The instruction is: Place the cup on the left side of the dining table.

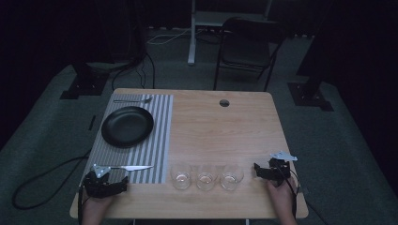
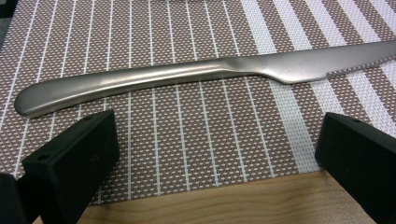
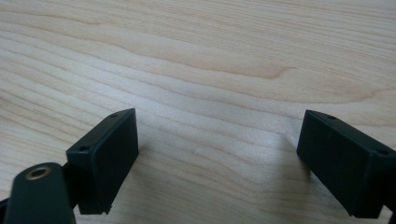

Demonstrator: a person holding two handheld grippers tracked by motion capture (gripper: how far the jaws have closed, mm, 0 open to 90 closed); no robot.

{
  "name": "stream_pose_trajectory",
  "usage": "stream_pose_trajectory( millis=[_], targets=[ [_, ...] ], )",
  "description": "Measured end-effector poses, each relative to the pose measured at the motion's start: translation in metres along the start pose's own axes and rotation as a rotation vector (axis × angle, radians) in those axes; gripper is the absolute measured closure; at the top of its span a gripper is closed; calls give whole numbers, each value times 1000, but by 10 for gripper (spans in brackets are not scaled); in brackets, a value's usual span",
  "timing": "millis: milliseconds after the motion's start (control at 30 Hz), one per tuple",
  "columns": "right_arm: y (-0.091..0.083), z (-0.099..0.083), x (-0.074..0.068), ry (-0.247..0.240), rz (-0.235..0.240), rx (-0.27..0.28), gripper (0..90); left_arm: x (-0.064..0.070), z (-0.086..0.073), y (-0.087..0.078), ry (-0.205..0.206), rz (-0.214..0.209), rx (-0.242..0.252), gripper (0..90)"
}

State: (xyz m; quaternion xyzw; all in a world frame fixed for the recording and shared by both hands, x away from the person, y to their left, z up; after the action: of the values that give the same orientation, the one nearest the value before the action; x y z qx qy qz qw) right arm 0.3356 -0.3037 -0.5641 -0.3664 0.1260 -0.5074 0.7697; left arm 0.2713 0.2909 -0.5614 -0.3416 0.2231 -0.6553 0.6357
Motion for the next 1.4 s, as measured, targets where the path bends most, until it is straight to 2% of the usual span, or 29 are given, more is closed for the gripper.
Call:
stream_pose_trajectory(
  millis=[300,667,733,833,933,967,1000,1033,1167,1400],
  targets=[
    [0,0,0,0,0,0,122,-1,0,0,3,-7,1,2],
    [0,0,0,0,0,0,122,-3,1,-1,41,-41,-14,3],
    [0,0,0,0,0,0,122,-2,1,-3,51,-57,8,3],
    [0,0,0,0,0,0,122,-1,0,-4,70,-87,4,4],
    [0,0,0,-1,0,0,122,-1,0,-4,74,-89,-3,4],
    [0,0,0,-1,0,0,122,-1,-1,-6,89,-111,-3,4],
    [0,0,0,0,0,0,122,0,-1,-6,96,-108,-7,26],
    [0,0,0,-1,0,0,122,0,-1,-6,104,-121,-9,26],
    [0,0,0,-1,0,0,122,3,-3,-7,128,-129,-8,26],
    [0,0,0,0,0,0,122,12,-5,-9,172,-190,-12,26]
  ],
)
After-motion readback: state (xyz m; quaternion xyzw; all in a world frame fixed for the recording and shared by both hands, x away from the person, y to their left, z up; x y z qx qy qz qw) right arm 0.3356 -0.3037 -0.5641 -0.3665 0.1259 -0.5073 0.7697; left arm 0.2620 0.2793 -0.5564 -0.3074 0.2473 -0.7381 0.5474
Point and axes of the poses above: each handheld gripper's, and its own axes: y roughly forward along the jaws, z roughly out of its top, x roughly to its right, the point moved 2 cm from there along y, roughly forward along the jaws, and after that the axes turned 15 degrees about -y, right-handed, at the moved point
